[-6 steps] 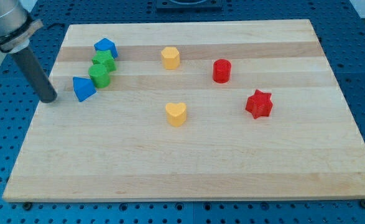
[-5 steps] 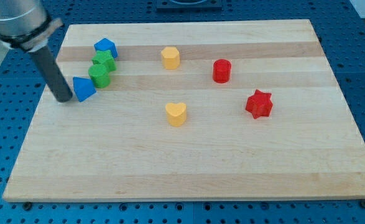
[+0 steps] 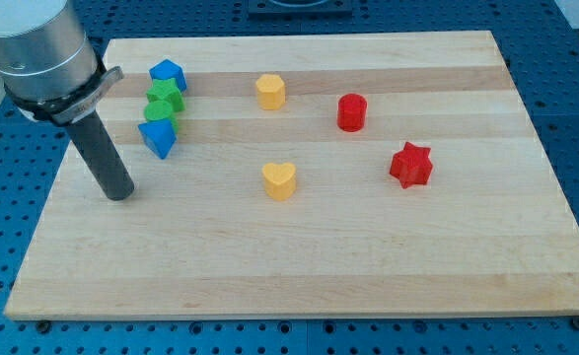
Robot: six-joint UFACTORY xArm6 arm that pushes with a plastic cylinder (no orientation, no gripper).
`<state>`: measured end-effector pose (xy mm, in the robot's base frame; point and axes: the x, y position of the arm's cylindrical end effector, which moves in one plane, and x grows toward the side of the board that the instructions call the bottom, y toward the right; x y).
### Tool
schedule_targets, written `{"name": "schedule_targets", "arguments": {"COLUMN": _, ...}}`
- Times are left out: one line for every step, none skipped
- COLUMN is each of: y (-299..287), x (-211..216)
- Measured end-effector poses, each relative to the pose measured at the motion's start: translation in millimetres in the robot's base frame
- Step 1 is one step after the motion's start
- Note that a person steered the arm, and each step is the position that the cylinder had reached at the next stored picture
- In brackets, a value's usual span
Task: Slide the yellow hexagon close to the yellow heart
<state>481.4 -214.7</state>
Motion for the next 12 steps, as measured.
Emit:
{"name": "schedule_targets", "arguments": {"y": 0.0, "x": 0.0}}
{"name": "schedule_targets", "arguments": {"y": 18.2, "x": 0.1}}
{"name": "schedule_targets", "arguments": {"y": 56.5, "x": 3.7}}
{"name": "schedule_targets", "arguments": {"y": 91.6, "x": -13.8}}
{"name": "schedule_targets", "arguments": {"y": 95.3, "x": -52.6}}
{"name": "schedule_targets", "arguments": {"y": 97.6, "x": -63.0}}
{"name": "schedule_targets", "arguments": {"y": 110.6, "x": -77.8}}
{"name": "schedule_targets", "arguments": {"y": 112.6, "x": -106.4}}
{"name": "schedule_targets", "arguments": {"y": 112.6, "x": -136.8}}
{"name": "schedule_targets", "arguments": {"y": 112.6, "x": -154.7}}
{"name": "schedule_targets", "arguments": {"y": 126.9, "x": -183.3}}
{"name": "schedule_targets", "arguments": {"y": 164.7, "x": -204.2}}
